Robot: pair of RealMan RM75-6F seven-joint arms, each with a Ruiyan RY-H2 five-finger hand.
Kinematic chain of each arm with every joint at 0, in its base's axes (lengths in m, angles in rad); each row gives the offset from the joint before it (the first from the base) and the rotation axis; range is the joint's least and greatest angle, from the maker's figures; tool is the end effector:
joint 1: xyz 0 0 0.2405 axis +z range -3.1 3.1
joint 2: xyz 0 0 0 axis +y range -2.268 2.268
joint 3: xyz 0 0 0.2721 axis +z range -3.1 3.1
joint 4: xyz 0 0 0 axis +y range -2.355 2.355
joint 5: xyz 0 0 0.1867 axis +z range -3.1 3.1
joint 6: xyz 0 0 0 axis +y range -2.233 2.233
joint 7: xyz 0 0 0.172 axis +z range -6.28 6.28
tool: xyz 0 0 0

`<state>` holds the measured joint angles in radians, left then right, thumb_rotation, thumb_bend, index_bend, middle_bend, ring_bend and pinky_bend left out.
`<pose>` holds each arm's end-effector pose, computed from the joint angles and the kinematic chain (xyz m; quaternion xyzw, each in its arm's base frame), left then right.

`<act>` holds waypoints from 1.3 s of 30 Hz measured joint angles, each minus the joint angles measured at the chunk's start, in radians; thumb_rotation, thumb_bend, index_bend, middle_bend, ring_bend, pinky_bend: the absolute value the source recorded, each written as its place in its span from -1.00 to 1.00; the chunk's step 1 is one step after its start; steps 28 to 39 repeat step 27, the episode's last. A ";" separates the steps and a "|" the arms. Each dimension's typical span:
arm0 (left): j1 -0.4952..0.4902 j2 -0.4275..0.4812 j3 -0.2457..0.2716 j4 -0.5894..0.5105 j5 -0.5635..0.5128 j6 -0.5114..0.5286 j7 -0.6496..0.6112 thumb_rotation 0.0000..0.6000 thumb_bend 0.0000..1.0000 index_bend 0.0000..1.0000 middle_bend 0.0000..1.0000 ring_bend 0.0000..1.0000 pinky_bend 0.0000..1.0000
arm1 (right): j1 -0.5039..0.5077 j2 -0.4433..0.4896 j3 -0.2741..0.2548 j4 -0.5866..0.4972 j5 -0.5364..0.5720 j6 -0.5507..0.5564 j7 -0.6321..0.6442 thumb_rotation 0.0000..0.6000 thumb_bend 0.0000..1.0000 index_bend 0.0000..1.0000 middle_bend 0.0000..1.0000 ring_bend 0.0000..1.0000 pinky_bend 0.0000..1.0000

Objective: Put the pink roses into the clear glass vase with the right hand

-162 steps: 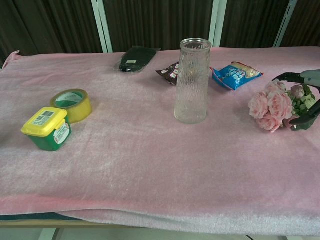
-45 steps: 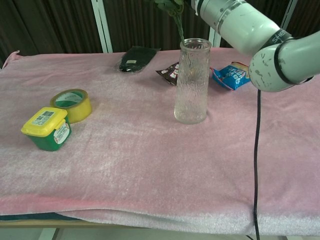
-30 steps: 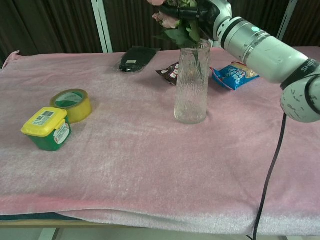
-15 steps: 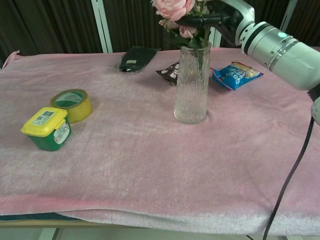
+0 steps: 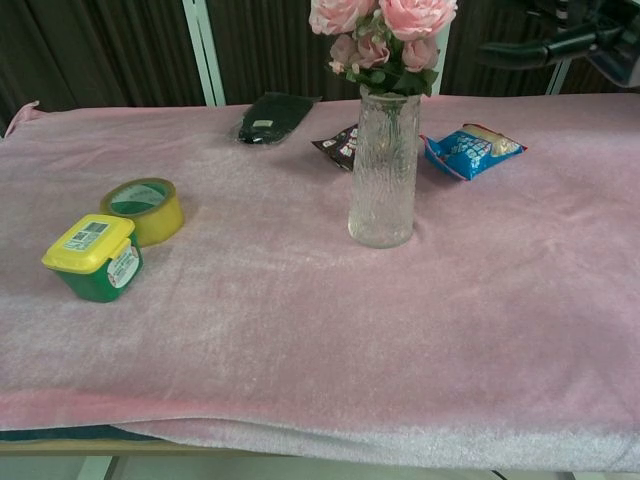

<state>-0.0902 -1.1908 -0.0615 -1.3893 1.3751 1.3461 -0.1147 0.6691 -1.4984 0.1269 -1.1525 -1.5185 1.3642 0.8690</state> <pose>-0.3786 0.2124 0.1781 -0.5679 -0.4403 -0.3270 0.6138 -0.1806 -0.3876 0.0914 0.5437 -0.4696 0.6598 0.2205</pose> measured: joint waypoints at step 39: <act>-0.036 -0.005 0.015 -0.070 0.071 0.024 0.089 1.00 -0.08 -0.54 -0.49 -0.67 -0.50 | -0.398 0.231 -0.154 -0.451 0.244 0.053 -1.115 1.00 -0.73 -1.00 -0.98 -1.00 -0.73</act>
